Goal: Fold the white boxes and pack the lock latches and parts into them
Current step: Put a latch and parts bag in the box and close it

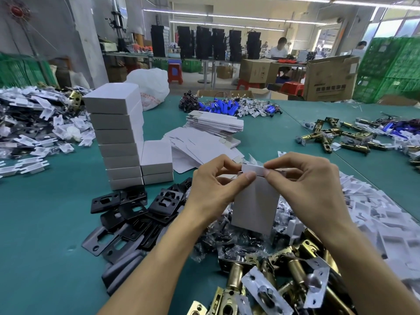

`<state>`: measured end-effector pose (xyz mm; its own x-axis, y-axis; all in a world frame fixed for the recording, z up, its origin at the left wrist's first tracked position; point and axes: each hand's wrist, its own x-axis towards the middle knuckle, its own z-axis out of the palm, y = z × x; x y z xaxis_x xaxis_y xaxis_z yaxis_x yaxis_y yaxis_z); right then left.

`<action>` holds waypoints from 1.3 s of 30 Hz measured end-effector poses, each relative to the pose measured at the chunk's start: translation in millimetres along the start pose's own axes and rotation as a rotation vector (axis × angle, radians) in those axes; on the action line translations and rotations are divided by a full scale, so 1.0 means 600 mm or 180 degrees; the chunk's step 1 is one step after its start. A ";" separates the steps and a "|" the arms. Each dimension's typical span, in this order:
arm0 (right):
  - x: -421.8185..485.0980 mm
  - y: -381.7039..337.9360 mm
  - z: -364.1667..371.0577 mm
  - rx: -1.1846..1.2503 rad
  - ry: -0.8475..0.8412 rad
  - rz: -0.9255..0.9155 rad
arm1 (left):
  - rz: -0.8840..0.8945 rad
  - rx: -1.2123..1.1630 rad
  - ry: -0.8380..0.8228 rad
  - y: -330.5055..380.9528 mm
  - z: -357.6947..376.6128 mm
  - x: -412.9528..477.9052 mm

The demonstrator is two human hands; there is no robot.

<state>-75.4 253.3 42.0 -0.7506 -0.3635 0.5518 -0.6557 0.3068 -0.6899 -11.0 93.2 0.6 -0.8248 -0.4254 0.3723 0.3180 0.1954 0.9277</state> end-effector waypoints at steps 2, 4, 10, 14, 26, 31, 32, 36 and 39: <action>-0.001 -0.003 0.001 -0.0110 -0.0041 -0.0059 | -0.0091 -0.0095 0.0075 0.001 0.001 0.001; -0.003 -0.005 0.002 -0.0258 -0.0059 -0.0172 | -0.0134 -0.0148 0.0081 0.003 0.002 0.001; 0.002 -0.002 -0.006 -0.0280 -0.0409 -0.0375 | -0.0046 -0.0069 0.0030 0.002 0.003 0.002; 0.008 0.005 -0.016 -0.0196 -0.0720 -0.0320 | -0.0127 -0.0246 0.0051 0.003 -0.002 0.006; 0.005 0.008 -0.014 -0.0331 -0.0643 -0.0488 | 0.0190 -0.0032 0.0000 0.000 -0.007 0.008; 0.001 0.003 0.002 -0.0509 -0.0542 -0.0535 | 0.0214 -0.0008 -0.0123 0.000 -0.009 0.008; 0.000 0.001 0.006 -0.0435 -0.0424 -0.0481 | 0.0214 -0.0039 -0.0193 -0.001 -0.008 0.009; -0.002 -0.002 0.008 -0.0216 -0.0113 -0.0308 | 0.0241 -0.0029 -0.0487 0.001 -0.003 0.005; -0.002 -0.004 0.009 -0.0157 -0.0120 -0.0320 | 0.0246 0.0047 -0.0614 0.000 -0.001 0.004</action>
<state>-72.1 248.3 40.6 -0.6778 -0.4272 0.5984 -0.7315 0.3098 -0.6075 -12.5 91.5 1.5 -0.8729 -0.2320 0.4293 0.3782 0.2345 0.8956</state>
